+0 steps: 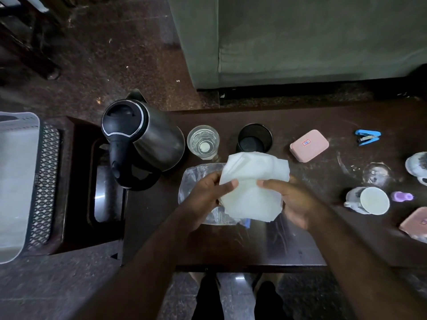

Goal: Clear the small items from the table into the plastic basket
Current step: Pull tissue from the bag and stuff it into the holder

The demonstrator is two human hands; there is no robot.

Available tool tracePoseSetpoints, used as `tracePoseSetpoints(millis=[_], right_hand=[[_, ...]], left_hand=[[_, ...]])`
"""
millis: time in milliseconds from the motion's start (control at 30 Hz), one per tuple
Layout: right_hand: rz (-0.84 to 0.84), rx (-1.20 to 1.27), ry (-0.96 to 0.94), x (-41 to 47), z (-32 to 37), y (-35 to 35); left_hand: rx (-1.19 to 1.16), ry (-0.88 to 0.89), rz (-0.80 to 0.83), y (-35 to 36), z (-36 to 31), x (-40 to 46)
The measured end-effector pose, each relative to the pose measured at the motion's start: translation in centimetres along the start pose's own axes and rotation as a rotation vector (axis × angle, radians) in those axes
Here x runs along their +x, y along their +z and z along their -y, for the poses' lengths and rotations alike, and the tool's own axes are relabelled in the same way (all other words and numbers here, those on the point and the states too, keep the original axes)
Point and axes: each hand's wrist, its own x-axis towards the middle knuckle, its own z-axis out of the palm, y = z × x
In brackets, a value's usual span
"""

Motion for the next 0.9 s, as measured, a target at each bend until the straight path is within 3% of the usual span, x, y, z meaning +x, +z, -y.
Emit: tracePoseSetpoints(millis=[233, 400, 633, 767, 900], right_hand=[[0.085, -0.116, 0.055, -0.2, -0.1, -0.6], [0.037, -0.067, 0.009, -0.1, -0.8, -1.1], [-0.146, -0.126, -0.197, -0.2, -1.0, 0.4], [-0.079, -0.228, -0.372, -0.9, -1.1, 0.8], [0.002, -0.356, -0.283, -1.4, -1.1, 0.4]], left_hand=[[-0.157, -0.002, -0.079, -1.0, -0.3, 0.6], [-0.089, 0.004, -0.095, -1.4, -0.2, 0.7], [-0.053, 0.273, -0.124, -0.8, -0.1, 0.3], [0.011, 0.250, -0.012, -0.9, 0.2, -0.4], [0.066, 0.210, 0.085, -1.5, -0.1, -1.0]])
